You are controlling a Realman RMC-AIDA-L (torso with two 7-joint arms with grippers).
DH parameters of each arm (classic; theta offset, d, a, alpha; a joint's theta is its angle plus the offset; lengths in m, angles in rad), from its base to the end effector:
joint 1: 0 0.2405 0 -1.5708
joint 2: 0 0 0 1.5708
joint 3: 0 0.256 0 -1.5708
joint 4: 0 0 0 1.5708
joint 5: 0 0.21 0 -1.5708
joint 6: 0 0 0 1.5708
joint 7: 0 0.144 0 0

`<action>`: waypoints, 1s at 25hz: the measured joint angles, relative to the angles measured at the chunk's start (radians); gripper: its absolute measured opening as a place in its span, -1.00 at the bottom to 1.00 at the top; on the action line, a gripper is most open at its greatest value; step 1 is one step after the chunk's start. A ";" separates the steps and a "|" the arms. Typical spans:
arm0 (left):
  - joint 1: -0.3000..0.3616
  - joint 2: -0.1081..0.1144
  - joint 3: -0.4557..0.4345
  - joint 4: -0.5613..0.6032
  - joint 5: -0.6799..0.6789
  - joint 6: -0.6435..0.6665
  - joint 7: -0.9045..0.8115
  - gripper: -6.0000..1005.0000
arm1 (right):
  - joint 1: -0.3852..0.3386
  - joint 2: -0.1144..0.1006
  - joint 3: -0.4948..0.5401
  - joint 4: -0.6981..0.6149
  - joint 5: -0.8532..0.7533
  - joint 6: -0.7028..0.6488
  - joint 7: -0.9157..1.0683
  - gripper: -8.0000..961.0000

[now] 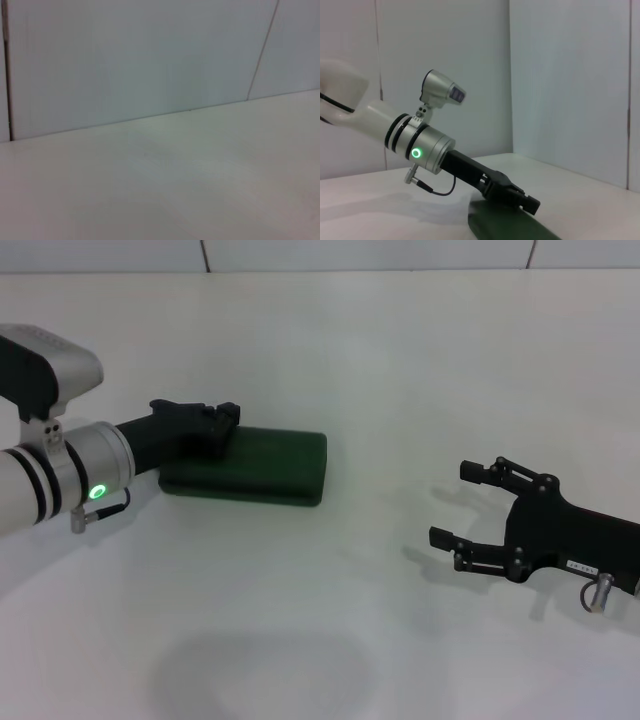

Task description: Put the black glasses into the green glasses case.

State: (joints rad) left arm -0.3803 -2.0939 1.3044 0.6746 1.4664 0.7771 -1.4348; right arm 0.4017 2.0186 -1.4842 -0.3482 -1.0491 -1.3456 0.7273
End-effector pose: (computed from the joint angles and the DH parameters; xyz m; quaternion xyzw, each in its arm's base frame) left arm -0.2943 0.3575 -0.0436 -0.8688 -0.3271 -0.1741 0.3285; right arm 0.2763 0.2894 -0.0563 -0.9275 0.0893 0.2984 0.2067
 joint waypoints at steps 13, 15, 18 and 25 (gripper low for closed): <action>-0.012 0.029 -0.009 0.036 -0.045 0.189 -0.090 -0.93 | 0.000 -0.002 0.001 -0.002 0.005 0.012 0.005 0.82; -0.028 0.047 -0.008 0.051 -0.025 0.234 -0.171 -0.93 | 0.000 -0.003 0.002 -0.005 0.006 0.012 0.018 0.82; -0.062 0.081 -0.008 0.066 0.008 0.276 -0.282 -0.93 | 0.001 -0.008 0.005 -0.011 0.006 0.013 0.048 0.82; -0.093 0.098 -0.076 0.073 0.037 0.295 -0.294 -0.73 | 0.018 -0.023 0.016 -0.013 0.004 0.013 0.100 0.82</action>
State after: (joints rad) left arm -0.4730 -1.9957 1.2284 0.7477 1.5029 1.0723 -1.7283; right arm 0.4194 1.9953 -1.4681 -0.3611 -1.0451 -1.3327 0.8273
